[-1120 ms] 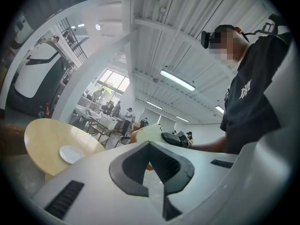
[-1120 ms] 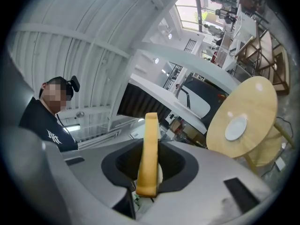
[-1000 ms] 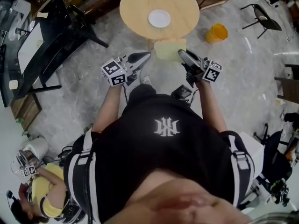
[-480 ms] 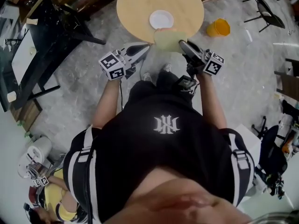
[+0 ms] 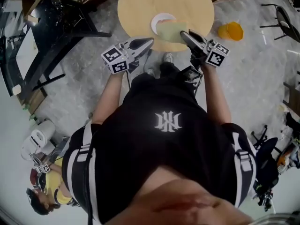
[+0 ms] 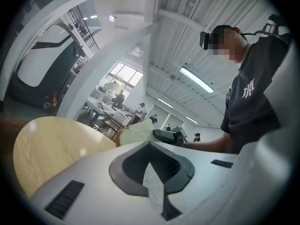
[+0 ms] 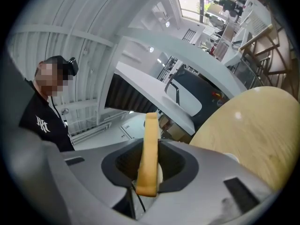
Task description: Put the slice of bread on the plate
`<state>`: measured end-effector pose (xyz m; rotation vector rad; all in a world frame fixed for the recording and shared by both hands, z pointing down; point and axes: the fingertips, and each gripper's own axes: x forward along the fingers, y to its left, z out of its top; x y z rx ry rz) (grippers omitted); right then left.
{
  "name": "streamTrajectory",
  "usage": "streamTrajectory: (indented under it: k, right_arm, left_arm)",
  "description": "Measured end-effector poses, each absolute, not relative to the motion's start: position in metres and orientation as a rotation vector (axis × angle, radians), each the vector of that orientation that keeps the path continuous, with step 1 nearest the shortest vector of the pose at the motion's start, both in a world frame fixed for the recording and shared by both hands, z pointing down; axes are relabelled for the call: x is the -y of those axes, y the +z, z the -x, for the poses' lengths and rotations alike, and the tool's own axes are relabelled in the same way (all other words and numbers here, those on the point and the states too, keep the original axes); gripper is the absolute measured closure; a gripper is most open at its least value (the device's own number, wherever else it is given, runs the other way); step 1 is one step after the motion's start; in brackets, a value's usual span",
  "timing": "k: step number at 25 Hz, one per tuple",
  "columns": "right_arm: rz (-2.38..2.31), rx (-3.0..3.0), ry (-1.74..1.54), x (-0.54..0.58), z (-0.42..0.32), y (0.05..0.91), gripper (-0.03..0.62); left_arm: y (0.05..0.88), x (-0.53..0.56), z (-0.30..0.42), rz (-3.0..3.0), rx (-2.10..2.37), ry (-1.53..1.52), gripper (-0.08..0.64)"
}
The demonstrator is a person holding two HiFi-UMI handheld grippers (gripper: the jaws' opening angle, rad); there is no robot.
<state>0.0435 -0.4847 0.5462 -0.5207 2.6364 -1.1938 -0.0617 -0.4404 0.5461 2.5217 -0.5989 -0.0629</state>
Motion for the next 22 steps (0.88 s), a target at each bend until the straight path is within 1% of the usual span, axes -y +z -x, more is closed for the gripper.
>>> streamTrajectory:
  k: [9, 15, 22]
  right_arm:
    - [0.438, -2.669, -1.364, 0.502, -0.039, 0.615, 0.503]
    - [0.412, -2.688, -1.428, 0.509, -0.022, 0.657, 0.503]
    - [0.514, -2.640, -1.473, 0.516, -0.020, 0.678, 0.503]
  left_arm:
    - [0.591, 0.473, 0.039, -2.420, 0.693, 0.004, 0.549]
    - [0.640, 0.478, 0.037, -2.402, 0.713, 0.027, 0.549]
    - [0.672, 0.474, 0.039, -2.335, 0.720, -0.063, 0.549]
